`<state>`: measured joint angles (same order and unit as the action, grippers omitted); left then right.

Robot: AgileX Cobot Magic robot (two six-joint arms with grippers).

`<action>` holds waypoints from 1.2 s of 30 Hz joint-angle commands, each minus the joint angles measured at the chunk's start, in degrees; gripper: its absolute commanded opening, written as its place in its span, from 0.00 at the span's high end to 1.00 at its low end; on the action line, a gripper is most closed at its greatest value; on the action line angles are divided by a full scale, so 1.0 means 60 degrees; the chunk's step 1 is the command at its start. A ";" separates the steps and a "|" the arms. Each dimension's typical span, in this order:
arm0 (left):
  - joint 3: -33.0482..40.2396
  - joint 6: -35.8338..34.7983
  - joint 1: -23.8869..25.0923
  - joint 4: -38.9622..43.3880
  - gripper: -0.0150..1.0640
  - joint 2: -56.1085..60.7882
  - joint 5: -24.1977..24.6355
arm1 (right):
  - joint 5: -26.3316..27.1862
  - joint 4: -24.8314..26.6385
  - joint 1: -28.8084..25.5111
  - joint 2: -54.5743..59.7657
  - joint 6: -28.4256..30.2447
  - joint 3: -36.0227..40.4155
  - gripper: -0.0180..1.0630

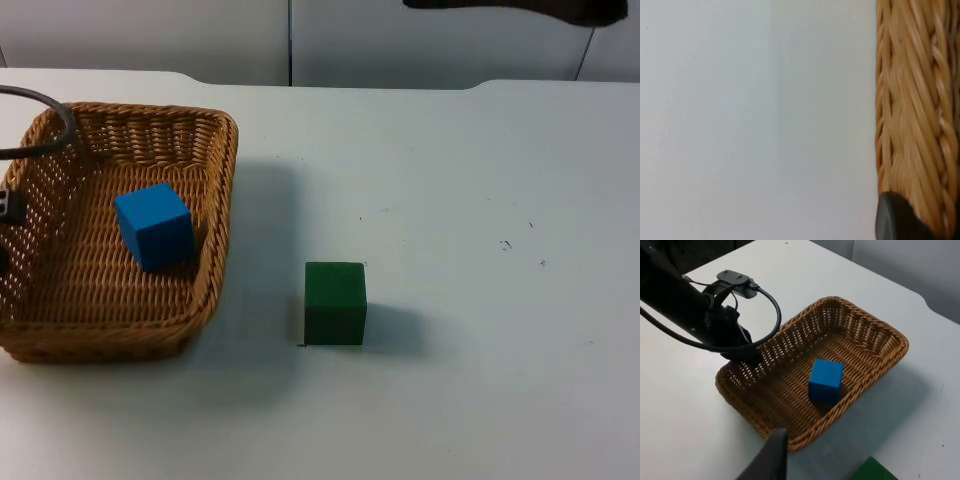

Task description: Pick up the basket with the left hand and place the blue cube into the basket with the right hand.

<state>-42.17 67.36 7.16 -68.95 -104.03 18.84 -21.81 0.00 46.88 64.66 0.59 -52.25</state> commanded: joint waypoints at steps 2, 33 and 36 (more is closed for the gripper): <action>-0.0065 0.0244 -0.0003 0.0099 0.95 0.0012 -0.0193 | -0.0034 0.0000 0.0042 -0.0062 0.0106 0.0051 0.05; -0.0065 0.0088 -0.0003 0.0099 0.06 0.3423 0.0360 | -0.0296 0.0000 0.0042 -0.0062 0.0248 0.0051 0.05; -0.0065 -0.0349 -0.0003 0.0138 0.06 0.4788 0.0716 | -0.0259 0.0000 0.0042 -0.0098 0.0461 0.0051 0.05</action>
<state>-42.17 67.14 7.16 -68.34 -79.96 20.98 -23.91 0.00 46.88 64.66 2.27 -52.25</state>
